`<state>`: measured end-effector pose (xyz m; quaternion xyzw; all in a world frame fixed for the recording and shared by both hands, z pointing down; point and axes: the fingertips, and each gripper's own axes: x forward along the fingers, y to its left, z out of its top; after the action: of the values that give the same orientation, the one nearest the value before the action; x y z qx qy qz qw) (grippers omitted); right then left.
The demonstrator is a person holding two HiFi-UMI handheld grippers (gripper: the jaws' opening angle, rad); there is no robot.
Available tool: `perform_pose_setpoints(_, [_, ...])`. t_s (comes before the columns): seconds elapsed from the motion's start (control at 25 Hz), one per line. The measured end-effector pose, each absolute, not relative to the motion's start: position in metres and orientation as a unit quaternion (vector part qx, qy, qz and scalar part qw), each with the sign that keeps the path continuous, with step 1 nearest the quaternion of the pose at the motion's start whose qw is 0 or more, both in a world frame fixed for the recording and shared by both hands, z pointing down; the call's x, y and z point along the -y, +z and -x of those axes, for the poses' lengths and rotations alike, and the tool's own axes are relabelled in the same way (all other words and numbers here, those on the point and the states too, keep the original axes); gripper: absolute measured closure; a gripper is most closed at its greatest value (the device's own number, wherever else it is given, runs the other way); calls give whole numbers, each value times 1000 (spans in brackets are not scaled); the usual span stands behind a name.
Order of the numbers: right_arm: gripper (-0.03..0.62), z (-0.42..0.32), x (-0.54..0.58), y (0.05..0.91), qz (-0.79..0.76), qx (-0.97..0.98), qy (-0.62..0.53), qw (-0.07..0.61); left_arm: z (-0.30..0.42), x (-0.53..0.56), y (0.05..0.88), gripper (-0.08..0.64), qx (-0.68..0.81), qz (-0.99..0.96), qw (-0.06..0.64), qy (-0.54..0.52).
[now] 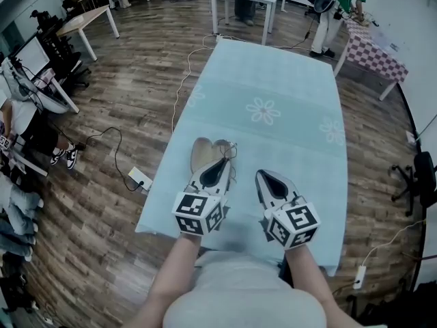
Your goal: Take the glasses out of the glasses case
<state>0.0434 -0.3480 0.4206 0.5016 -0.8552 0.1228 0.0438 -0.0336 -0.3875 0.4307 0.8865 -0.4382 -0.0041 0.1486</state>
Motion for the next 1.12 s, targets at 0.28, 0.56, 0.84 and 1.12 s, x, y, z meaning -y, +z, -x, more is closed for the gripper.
perform_pose_setpoints(0.28, [584, -39, 344, 413, -497, 861, 97, 37, 38, 379, 413, 529, 459, -881, 100, -44])
perform_pose_setpoints(0.56, [584, -39, 338, 399, -492, 868, 70, 17, 34, 367, 392, 529, 459, -884, 49, -80])
perform_pose_setpoints(0.84, [584, -38, 335, 393, -491, 869, 52, 16, 32, 358, 382, 529, 462, -882, 5, -95])
perform_pose_setpoints(1.12, [584, -43, 336, 392, -504, 863, 45, 16, 31, 356, 380, 529, 465, -881, -4, -89])
